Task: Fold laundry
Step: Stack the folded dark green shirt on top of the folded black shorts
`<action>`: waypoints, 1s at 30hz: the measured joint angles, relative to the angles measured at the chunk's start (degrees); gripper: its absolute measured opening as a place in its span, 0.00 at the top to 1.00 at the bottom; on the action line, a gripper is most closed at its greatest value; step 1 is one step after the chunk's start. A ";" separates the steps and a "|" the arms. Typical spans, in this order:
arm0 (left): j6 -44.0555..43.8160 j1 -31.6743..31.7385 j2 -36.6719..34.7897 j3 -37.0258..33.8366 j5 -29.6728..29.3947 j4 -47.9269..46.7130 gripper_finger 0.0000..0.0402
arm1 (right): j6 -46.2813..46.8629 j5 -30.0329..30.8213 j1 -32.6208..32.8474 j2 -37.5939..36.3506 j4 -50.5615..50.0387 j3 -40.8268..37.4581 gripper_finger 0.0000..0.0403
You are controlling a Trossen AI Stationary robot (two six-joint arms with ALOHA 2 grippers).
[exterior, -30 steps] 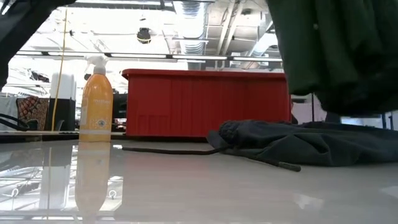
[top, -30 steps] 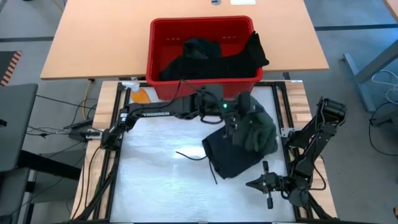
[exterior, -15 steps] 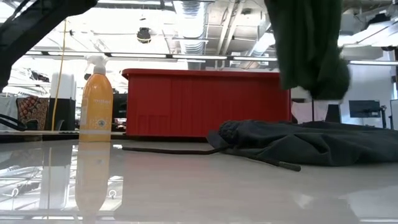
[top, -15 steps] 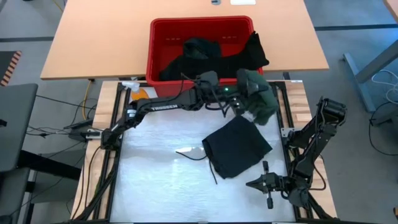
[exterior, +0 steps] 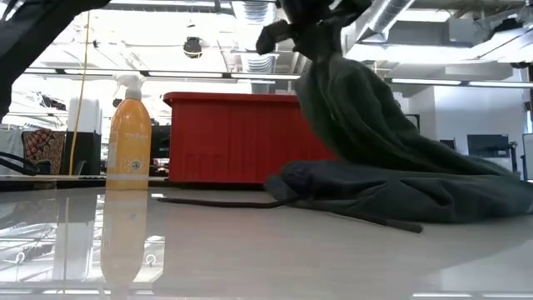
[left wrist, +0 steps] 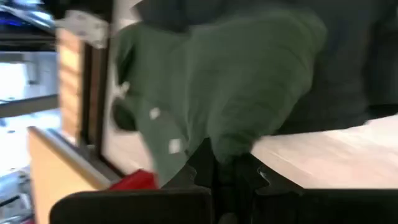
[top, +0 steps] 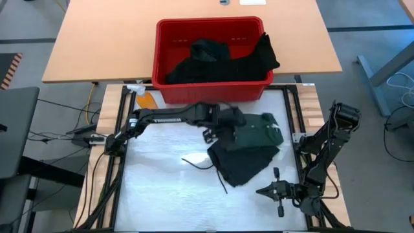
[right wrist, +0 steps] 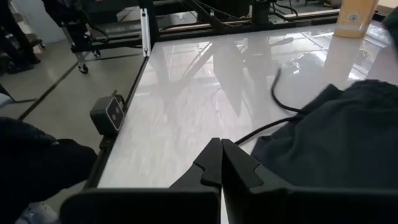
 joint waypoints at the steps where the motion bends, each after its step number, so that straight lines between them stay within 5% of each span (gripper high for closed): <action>1: -1.16 -0.77 0.00 0.00 -0.14 -1.07 1.00 | -0.02 0.02 -0.13 0.00 -0.33 0.00 0.95; 10: -20.02 -6.90 0.31 -5.32 0.85 -5.25 1.00 | 1.81 0.04 -0.26 0.00 0.22 0.00 0.95; 14: -19.08 -7.32 0.03 -5.24 -5.64 -2.45 1.00 | 2.23 0.04 -0.63 -0.07 0.09 0.00 0.95; 19: -18.63 -4.67 0.00 0.84 -6.41 -0.43 1.00 | 2.82 0.06 -2.45 -0.09 0.17 0.00 0.95; 25: -27.85 -1.61 -4.94 1.29 3.05 1.74 1.00 | 2.64 -0.09 -3.98 -0.11 -0.19 0.00 0.95; 30: -38.55 -0.83 -5.72 0.34 11.96 -6.25 1.00 | 2.62 -0.57 -4.76 -0.11 -2.05 -0.06 0.95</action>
